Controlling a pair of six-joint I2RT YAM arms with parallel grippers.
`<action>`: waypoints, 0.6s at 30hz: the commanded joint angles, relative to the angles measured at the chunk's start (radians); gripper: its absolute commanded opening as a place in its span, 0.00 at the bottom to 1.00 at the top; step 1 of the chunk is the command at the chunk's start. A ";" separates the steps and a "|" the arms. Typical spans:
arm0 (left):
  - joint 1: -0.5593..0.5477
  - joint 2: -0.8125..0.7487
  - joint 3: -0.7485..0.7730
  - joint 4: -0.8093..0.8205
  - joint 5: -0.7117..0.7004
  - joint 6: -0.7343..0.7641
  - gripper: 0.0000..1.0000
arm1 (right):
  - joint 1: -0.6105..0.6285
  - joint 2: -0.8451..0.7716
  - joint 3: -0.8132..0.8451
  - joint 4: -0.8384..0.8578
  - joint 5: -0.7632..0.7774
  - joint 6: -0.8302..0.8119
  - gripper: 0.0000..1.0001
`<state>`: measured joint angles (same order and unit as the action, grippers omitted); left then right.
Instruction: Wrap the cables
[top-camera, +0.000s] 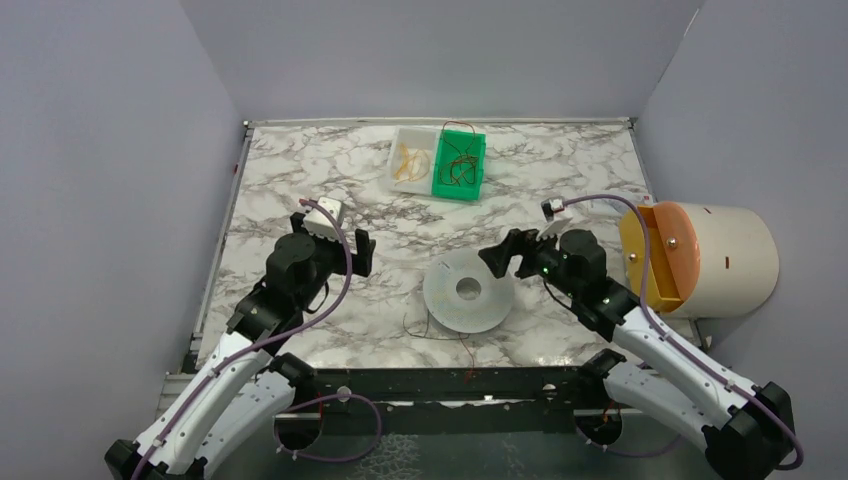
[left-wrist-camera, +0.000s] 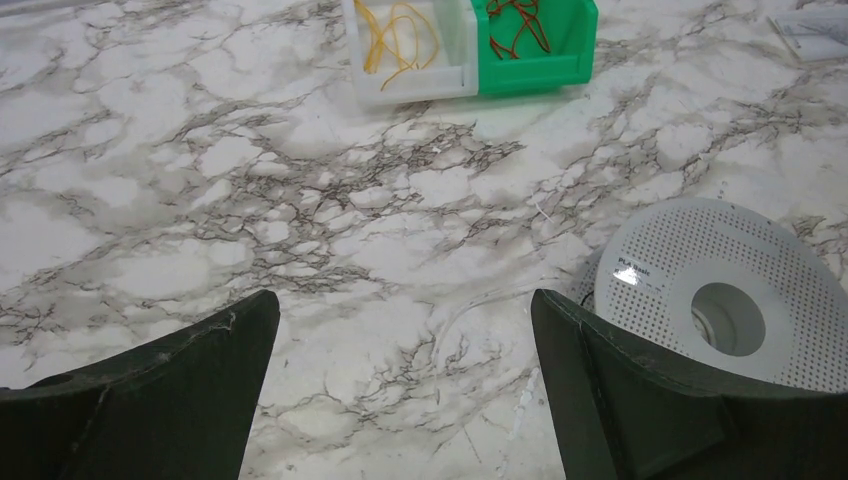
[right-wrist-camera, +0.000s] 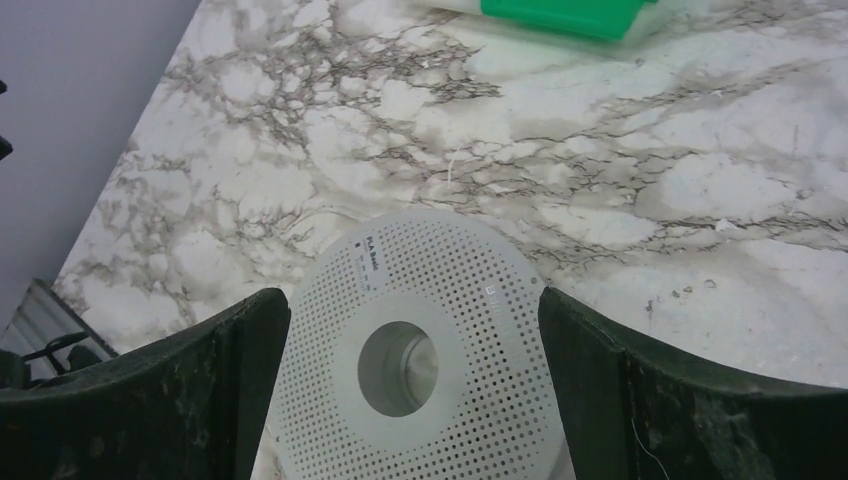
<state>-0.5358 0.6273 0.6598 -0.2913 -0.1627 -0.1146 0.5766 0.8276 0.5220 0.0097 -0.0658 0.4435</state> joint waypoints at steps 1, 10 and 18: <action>0.007 0.026 -0.002 0.036 0.033 0.019 0.99 | 0.002 0.014 0.031 0.001 0.140 -0.002 1.00; 0.007 0.031 -0.001 0.039 0.035 0.006 0.99 | 0.002 0.129 0.105 -0.041 0.286 0.080 1.00; 0.007 0.019 0.000 0.045 0.124 0.003 0.99 | 0.002 0.237 0.150 -0.025 0.210 0.034 1.00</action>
<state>-0.5358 0.6689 0.6598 -0.2771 -0.1123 -0.1078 0.5766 1.0302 0.6380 -0.0204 0.1440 0.4957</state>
